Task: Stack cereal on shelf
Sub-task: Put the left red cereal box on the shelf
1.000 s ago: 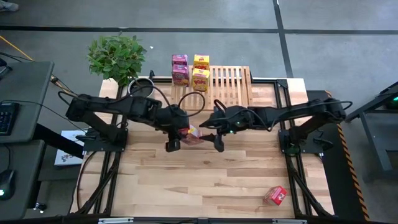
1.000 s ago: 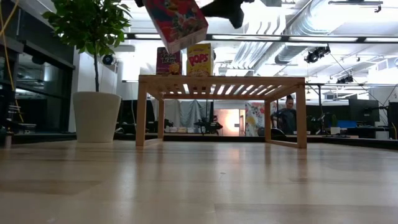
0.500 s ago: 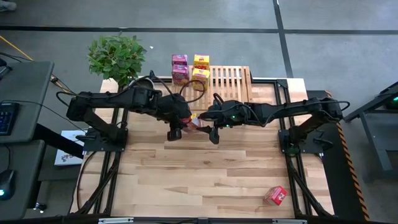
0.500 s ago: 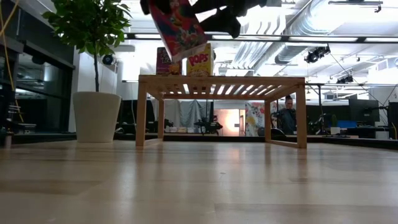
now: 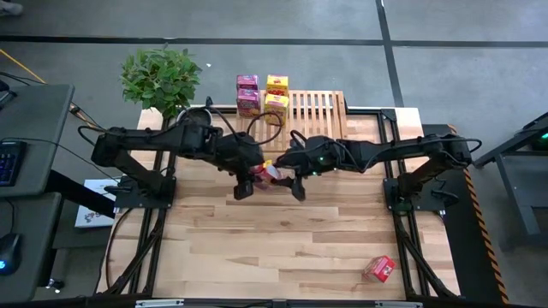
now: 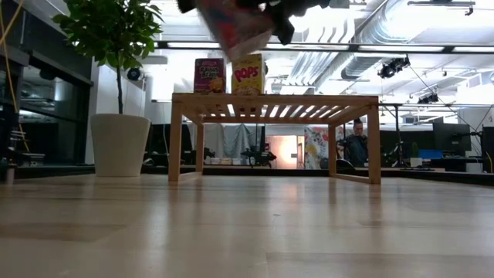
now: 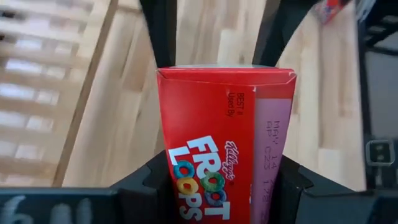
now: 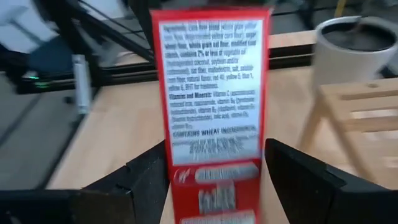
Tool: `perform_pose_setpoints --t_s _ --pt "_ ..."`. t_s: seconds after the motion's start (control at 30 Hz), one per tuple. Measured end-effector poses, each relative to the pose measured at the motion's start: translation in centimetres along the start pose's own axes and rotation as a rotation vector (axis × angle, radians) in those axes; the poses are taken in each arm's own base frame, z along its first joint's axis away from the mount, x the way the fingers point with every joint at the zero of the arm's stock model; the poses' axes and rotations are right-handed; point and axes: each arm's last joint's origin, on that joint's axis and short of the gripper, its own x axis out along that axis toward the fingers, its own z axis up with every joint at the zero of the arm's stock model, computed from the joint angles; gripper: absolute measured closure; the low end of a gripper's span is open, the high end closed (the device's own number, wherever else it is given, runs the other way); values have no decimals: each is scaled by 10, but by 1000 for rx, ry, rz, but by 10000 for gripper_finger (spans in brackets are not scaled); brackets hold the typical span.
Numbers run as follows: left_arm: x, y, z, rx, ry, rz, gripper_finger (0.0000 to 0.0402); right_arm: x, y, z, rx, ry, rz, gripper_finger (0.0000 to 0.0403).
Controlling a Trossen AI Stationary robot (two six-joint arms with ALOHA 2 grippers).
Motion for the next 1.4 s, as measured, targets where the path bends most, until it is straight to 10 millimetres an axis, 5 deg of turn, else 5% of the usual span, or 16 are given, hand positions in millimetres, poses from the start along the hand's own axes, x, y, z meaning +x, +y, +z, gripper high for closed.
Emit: perform_pose_setpoints --t_s 0.43,0.67,0.83,1.1,1.27,1.4 --pt "-2 -3 15 70 -156 0 239 -1 3 0 55 20 136 190" --pt "-1 1 14 52 -138 -17 195 -4 4 -1 66 42 142 241" --pt "-5 6 13 25 -94 -92 156 -14 1 1 62 51 136 239" --pt "-54 19 19 28 -92 -125 134 -70 -22 1 47 169 27 225" --pt "-77 27 10 40 -371 -53 133 -118 -36 -3 75 197 -118 236" --pt "-73 37 -15 -23 -625 -59 133 -142 -44 -23 164 54 -211 234"
